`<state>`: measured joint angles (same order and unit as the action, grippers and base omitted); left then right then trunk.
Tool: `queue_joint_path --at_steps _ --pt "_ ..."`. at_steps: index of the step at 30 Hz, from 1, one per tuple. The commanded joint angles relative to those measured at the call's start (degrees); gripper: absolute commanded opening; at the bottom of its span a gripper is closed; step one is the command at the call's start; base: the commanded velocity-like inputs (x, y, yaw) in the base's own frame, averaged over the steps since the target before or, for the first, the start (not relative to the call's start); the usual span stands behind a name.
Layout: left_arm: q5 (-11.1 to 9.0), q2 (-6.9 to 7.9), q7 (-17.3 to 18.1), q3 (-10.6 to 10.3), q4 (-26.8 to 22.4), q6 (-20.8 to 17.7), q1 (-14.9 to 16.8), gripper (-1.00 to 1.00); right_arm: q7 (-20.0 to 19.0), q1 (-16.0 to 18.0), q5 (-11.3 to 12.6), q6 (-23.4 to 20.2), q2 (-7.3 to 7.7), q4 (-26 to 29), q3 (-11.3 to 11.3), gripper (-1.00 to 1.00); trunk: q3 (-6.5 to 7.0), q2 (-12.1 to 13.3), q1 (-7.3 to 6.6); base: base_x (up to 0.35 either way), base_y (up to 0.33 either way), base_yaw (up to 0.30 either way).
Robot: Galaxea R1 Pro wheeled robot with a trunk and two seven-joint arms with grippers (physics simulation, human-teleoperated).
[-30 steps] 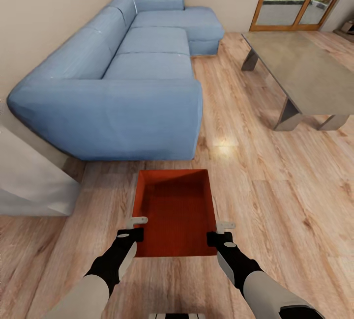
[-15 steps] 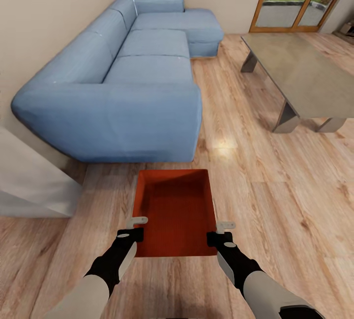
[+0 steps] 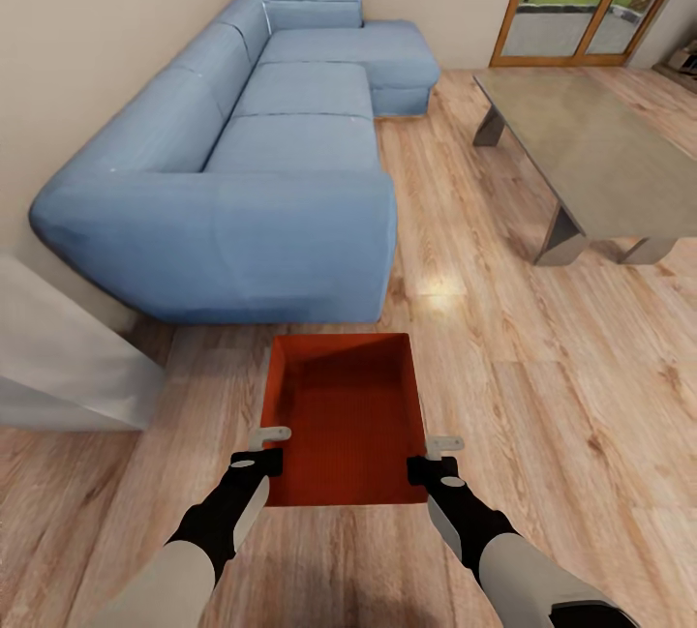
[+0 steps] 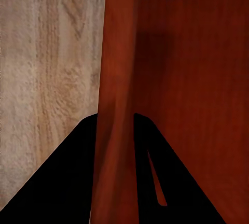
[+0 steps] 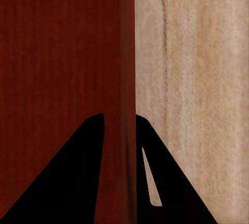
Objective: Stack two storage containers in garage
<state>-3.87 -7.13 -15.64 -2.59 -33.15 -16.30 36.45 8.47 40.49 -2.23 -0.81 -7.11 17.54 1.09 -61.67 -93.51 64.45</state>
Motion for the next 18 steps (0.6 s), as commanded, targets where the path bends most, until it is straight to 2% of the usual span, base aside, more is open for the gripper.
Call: queue_joint_path --at_steps 1,18 --pt "0.53 0.19 -1.32 -0.05 -0.07 -0.57 0.01 -1.0 0.4 0.04 -0.85 -0.07 0.17 0.13 -0.48 -1.0 0.16 0.4 -0.23 0.0 0.0 0.0" --pt "0.53 0.19 -1.32 -0.04 0.02 -0.57 0.01 -1.0 0.4 0.03 -0.85 -0.49 0.17 0.13 -0.46 -1.0 3.21 7.22 -3.96 0.0 0.0 0.0"
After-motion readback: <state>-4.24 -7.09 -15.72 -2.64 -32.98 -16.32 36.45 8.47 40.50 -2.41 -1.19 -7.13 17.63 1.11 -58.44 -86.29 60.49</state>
